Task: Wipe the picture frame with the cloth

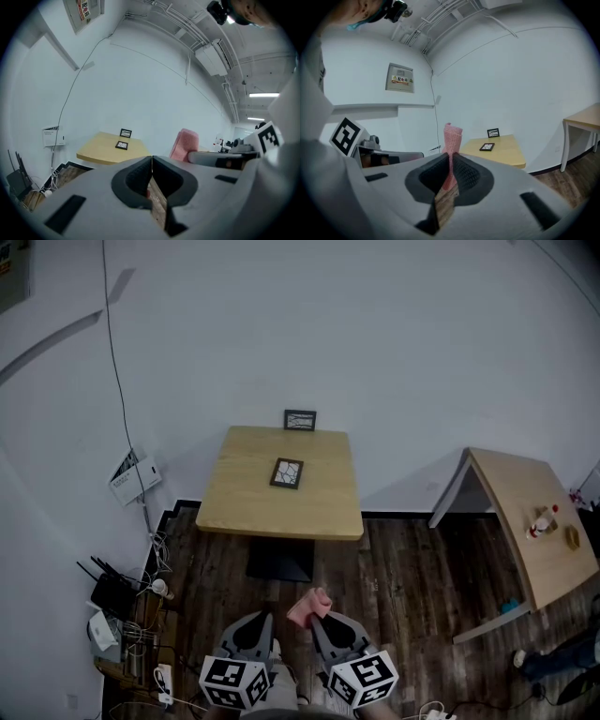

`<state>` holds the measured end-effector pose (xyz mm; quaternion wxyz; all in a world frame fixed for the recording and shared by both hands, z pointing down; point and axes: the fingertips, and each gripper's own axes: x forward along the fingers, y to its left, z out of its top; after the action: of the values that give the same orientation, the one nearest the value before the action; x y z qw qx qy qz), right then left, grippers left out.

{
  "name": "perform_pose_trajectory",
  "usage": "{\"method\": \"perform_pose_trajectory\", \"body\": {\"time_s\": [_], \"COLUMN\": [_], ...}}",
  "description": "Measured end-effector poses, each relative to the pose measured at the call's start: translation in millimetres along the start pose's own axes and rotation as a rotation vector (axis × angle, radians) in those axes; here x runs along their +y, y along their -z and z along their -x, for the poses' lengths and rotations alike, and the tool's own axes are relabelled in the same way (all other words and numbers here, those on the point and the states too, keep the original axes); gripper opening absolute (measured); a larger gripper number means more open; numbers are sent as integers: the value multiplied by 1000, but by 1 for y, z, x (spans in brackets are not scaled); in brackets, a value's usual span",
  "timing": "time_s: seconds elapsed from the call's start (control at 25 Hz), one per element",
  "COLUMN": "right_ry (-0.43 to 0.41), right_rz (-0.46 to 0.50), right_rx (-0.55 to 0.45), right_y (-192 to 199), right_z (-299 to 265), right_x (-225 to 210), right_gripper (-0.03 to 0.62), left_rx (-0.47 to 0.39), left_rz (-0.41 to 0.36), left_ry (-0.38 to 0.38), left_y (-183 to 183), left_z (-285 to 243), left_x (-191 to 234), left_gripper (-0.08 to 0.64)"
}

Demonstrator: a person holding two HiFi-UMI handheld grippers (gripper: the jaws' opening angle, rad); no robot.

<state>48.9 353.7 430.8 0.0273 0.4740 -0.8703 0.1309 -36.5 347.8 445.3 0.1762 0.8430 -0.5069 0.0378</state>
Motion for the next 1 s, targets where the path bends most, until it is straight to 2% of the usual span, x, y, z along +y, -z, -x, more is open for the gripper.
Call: {"method": "perform_pose_trajectory", "body": {"time_s": [0.2,0.36,0.56,1.0], "right_ry": [-8,3,13,30], "right_rz": [33,-2,12,-33], "right_rx": [-10,-10,0,-9], "right_y": [-14,-28,-46,-72], "right_z": [-39,-78,-129,-220], "right_x": [-19,-41,-60,-97], "right_gripper": [17,16,17,17], "left_rx": [3,17,25,52], "left_rz": [-2,1,2,31], "left_ry": [3,13,25,45], "left_y": [-14,-29,-51,-80], "left_z": [-41,-77,-121,-199], "left_x": [25,47,80,138], "left_gripper": [3,3,3,3]}}
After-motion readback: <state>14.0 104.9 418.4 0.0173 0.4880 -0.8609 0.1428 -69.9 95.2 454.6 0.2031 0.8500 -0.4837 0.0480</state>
